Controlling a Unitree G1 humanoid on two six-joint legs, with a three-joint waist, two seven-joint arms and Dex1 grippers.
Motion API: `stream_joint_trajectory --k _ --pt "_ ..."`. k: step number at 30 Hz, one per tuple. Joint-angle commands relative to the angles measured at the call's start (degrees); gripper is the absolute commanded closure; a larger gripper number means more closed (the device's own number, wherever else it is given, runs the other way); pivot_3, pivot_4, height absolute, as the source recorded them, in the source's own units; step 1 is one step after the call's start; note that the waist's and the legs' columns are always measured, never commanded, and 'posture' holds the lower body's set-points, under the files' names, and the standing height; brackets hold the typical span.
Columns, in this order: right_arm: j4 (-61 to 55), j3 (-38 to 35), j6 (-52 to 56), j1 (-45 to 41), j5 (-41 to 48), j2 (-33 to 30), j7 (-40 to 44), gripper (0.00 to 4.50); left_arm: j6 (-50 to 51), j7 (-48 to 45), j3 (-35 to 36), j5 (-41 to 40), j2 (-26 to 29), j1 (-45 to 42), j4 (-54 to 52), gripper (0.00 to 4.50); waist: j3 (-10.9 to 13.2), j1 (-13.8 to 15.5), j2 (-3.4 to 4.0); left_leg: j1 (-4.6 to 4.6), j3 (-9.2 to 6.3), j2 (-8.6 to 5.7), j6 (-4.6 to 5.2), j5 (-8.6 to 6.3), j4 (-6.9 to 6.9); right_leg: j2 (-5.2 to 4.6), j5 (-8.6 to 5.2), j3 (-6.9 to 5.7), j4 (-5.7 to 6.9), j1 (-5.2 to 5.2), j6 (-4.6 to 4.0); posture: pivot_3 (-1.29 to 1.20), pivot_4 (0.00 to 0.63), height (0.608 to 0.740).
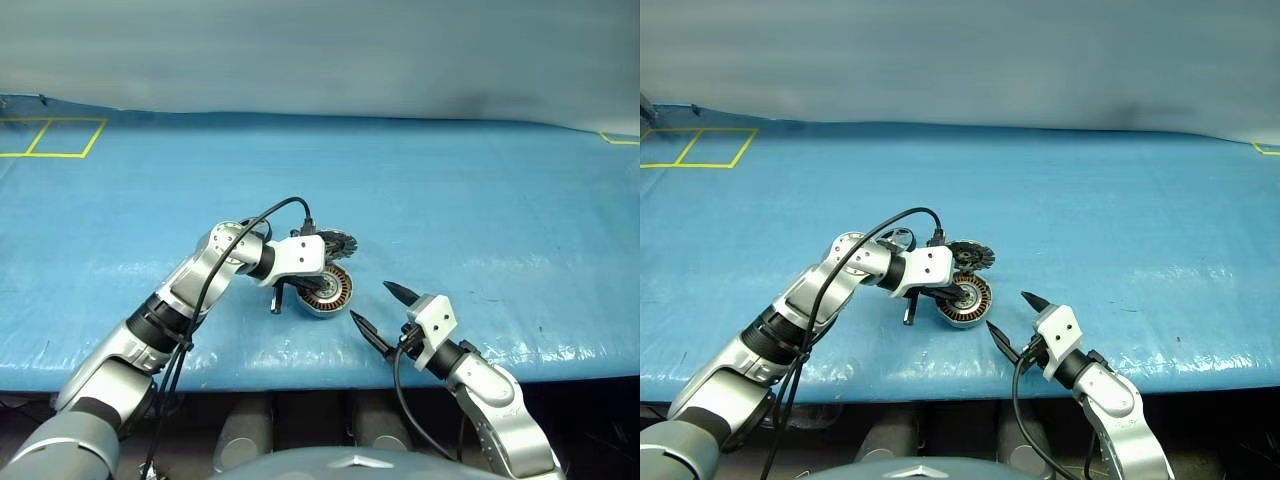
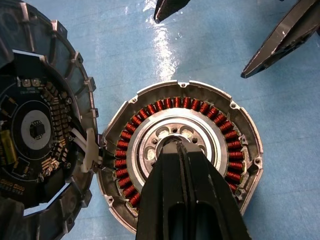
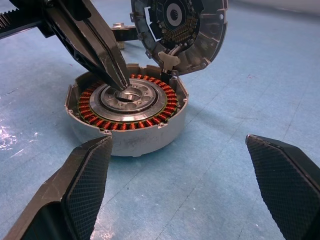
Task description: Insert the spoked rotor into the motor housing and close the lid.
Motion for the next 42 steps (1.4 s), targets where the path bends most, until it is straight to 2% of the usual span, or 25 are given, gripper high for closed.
stream_joint_trajectory --k 1,26,30,35,42 --pt "-1.3 -0.2 -0.2 0.0 0.3 0.0 -0.2 0.0 0.0 -0.1 -0.2 0.2 -0.2 -0.2 -0.8 4.47 0.0 0.0 0.0 0.0 0.0 0.0 0.0 0.0 0.0 0.0 0.0 0.0 0.0 0.0 0.0 0.0 0.15 0.74" --pt "-1.2 0.2 0.0 -0.1 -0.2 0.0 -0.5 0.0 -0.5 -1.3 -4.0 1.3 -0.3 1.7 0.8 4.47 0.0 0.1 0.0 0.03 0.0 0.0 0.0 0.0 0.0 0.0 0.0 0.0 -0.01 0.04 0.0 0.0 0.15 0.74" --pt "-1.4 0.2 0.1 0.1 -0.1 -0.1 -0.5 0.0 1.0 -1.3 -1.8 -1.1 -1.2 1.6 -0.7 4.47 0.0 0.1 0.0 0.03 0.0 0.0 0.0 0.0 0.0 -0.01 0.0 0.0 -0.01 0.05 0.0 0.0 0.15 0.74" --pt "-1.5 -0.1 0.2 0.5 0.1 -0.3 -0.5 0.0 3.7 -1.3 4.3 -6.7 -0.6 1.3 -7.3 4.47 0.0 0.1 -0.01 -0.04 0.0 0.0 0.0 0.0 -0.03 -0.01 0.0 0.0 -0.02 -0.04 0.0 0.0 0.15 0.74" --pt "-1.5 0.2 0.4 0.5 0.2 -0.2 -0.3 0.0 4.9 -4.1 12.2 -14.7 5.9 5.4 -14.8 4.47 0.0 -0.3 0.0 0.03 0.01 0.03 0.0 0.0 -0.09 0.0 -0.01 0.0 -0.01 -0.04 -0.02 0.0 0.15 0.74"
